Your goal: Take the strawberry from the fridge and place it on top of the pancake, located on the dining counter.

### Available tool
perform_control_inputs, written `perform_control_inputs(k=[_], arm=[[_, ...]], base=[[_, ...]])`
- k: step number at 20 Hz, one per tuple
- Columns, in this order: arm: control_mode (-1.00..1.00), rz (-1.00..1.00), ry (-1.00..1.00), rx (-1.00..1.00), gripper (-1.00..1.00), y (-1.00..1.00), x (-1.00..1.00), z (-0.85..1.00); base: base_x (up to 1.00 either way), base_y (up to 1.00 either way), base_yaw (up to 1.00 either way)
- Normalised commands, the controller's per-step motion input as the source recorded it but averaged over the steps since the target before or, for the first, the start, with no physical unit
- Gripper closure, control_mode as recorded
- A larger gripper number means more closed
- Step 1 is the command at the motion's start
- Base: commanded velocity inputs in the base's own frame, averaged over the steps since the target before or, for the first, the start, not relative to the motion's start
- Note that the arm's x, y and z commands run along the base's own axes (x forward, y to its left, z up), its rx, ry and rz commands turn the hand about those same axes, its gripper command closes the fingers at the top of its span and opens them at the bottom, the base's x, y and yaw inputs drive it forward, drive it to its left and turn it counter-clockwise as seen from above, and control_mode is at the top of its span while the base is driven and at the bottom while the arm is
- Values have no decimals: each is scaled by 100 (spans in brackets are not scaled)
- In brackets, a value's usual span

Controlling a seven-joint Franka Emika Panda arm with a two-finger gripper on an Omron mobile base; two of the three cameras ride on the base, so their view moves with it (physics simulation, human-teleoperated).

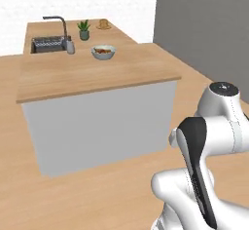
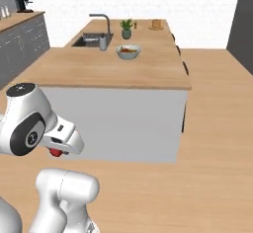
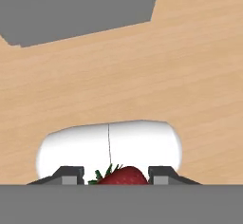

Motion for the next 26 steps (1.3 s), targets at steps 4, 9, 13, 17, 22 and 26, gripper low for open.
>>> perform_control_inputs(k=[4, 9, 13, 17, 22, 26], arm=[[100, 0, 0, 0, 100, 0, 0, 0], [100, 0, 0, 0, 100, 0, 0, 0], [100, 0, 0, 0, 100, 0, 0, 0], [100, 0, 0, 0, 100, 0, 0, 0], [100, 0, 0, 0, 100, 0, 0, 0], [100, 0, 0, 0, 100, 0, 0, 0]], base=[[32, -100, -48], [96, -100, -10], [100, -95, 7], [100, -100, 24], [100, -100, 28], [100, -99, 27]])
